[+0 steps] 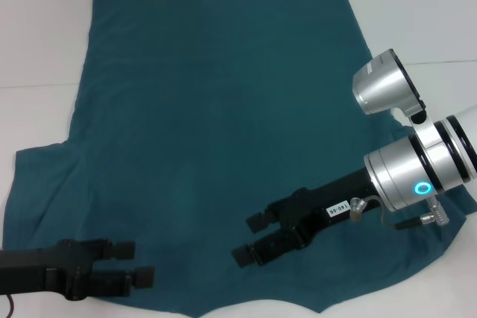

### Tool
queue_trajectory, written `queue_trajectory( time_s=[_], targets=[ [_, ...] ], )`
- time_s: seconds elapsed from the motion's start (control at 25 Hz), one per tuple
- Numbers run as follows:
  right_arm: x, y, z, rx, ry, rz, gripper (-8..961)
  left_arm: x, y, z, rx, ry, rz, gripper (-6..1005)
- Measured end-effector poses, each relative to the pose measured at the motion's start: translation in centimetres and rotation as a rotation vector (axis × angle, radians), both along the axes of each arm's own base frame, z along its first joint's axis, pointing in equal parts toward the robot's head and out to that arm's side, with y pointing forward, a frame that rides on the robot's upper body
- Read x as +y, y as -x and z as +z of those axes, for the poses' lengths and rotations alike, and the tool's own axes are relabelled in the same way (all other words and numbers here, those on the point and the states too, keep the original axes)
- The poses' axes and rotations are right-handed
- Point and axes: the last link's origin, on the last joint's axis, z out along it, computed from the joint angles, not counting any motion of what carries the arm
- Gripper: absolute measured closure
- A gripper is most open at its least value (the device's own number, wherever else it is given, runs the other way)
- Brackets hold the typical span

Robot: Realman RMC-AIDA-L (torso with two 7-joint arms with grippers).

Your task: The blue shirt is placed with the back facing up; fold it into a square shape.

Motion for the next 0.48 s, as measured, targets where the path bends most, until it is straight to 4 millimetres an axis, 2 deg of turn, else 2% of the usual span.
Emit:
queue_trajectory(
  time_s=[0.48],
  targets=[
    [-0.03,-0.06,0.00,0.000,0.001,-0.004,39,0.00,0.00,0.00,0.000,0.000,0.001,83]
  ],
)
